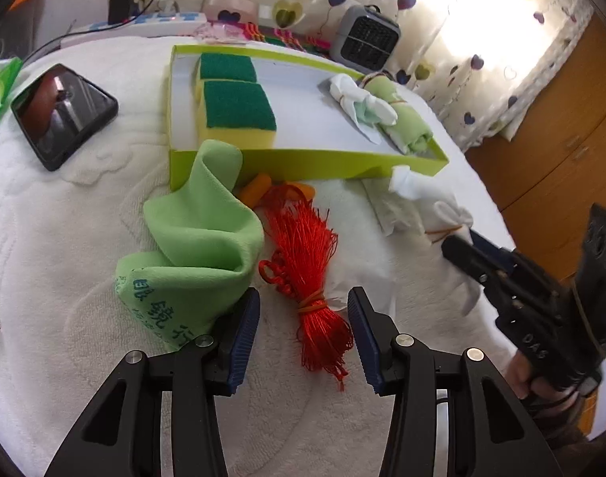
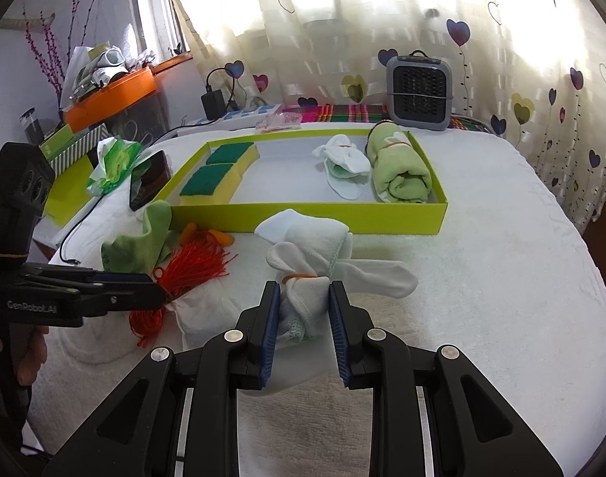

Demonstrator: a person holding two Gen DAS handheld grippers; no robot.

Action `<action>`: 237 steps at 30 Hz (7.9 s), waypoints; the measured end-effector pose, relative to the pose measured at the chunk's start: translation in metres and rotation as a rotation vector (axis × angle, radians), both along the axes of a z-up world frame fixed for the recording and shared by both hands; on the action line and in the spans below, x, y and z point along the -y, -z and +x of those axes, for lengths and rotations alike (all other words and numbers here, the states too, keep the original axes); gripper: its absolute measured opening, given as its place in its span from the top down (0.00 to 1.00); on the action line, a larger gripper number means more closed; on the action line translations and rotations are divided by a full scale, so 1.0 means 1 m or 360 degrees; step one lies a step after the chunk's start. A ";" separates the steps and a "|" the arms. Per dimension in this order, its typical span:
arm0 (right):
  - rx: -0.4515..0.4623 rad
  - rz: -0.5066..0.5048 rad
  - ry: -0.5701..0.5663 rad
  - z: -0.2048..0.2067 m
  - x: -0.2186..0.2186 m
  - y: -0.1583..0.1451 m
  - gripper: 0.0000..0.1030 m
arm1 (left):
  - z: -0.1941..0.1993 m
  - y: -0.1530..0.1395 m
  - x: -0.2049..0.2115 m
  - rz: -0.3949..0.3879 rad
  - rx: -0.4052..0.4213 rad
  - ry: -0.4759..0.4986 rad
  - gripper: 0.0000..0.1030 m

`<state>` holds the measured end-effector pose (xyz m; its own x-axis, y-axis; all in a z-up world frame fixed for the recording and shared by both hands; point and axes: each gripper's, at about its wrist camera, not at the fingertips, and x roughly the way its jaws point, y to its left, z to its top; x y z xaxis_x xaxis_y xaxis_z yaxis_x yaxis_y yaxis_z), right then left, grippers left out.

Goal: Organize soft objects

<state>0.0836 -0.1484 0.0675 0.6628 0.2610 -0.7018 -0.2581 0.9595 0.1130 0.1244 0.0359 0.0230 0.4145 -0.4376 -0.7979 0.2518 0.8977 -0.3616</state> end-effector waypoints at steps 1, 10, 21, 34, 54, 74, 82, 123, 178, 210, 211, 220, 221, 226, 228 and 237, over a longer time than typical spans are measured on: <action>0.0000 0.0001 -0.0001 0.000 0.000 0.000 0.75 | 0.000 0.000 0.002 0.0019 0.0012 0.0001 0.56; -0.0003 0.0010 0.0000 0.000 0.002 0.000 0.75 | 0.001 0.001 0.010 0.0190 0.0071 -0.0027 0.76; 0.0037 0.0008 0.0017 -0.001 0.006 -0.008 0.75 | -0.005 -0.016 0.007 0.0203 0.0149 -0.0049 0.88; 0.0142 -0.0023 0.0054 0.008 0.014 -0.034 0.75 | -0.002 -0.065 0.014 0.0163 0.0350 -0.0061 0.88; 0.0218 0.0033 0.0035 0.046 0.013 -0.062 0.75 | 0.048 -0.090 0.011 0.0055 0.0420 -0.0064 0.88; -0.0038 0.0177 -0.0068 0.107 -0.003 -0.027 0.75 | 0.138 -0.071 0.023 0.0043 0.0285 -0.0089 0.88; -0.0125 0.0118 -0.0066 0.119 -0.009 -0.006 0.75 | 0.158 -0.050 0.035 0.0054 0.0196 -0.0095 0.88; -0.0125 -0.0151 -0.0006 0.116 -0.019 0.009 0.74 | 0.167 -0.019 0.047 0.0218 0.0116 -0.0142 0.62; -0.0150 0.0119 -0.0265 0.019 -0.034 0.009 0.48 | 0.002 -0.056 -0.043 0.0106 0.0299 -0.0408 0.42; -0.0214 -0.0131 -0.0411 0.012 -0.073 0.034 0.37 | 0.002 -0.003 -0.035 0.0131 0.0129 -0.0321 0.39; -0.0211 -0.0137 -0.0411 0.012 -0.074 0.034 0.37 | 0.003 -0.002 -0.035 0.0136 0.0130 -0.0324 0.39; -0.0198 -0.0144 -0.0410 0.011 -0.074 0.035 0.37 | 0.007 0.000 -0.038 0.0125 0.0138 -0.0367 0.40; -0.0195 -0.0146 -0.0411 0.011 -0.073 0.035 0.39 | 0.007 0.000 -0.039 0.0124 0.0139 -0.0371 0.40; -0.0185 -0.0159 -0.0367 0.011 -0.069 0.033 0.50 | 0.007 0.001 -0.040 0.0146 0.0145 -0.0394 0.56; -0.0183 -0.0156 -0.0356 0.011 -0.068 0.033 0.54 | 0.008 0.001 -0.041 0.0151 0.0146 -0.0404 0.62; -0.0178 -0.0147 -0.0328 0.012 -0.065 0.033 0.62 | 0.006 0.001 -0.044 0.0169 0.0157 -0.0427 0.76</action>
<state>0.0953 -0.0833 0.0340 0.5193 0.3138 -0.7949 -0.4403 0.8954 0.0658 0.1304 0.0794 0.0216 0.5817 -0.2185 -0.7835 0.0299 0.9683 -0.2479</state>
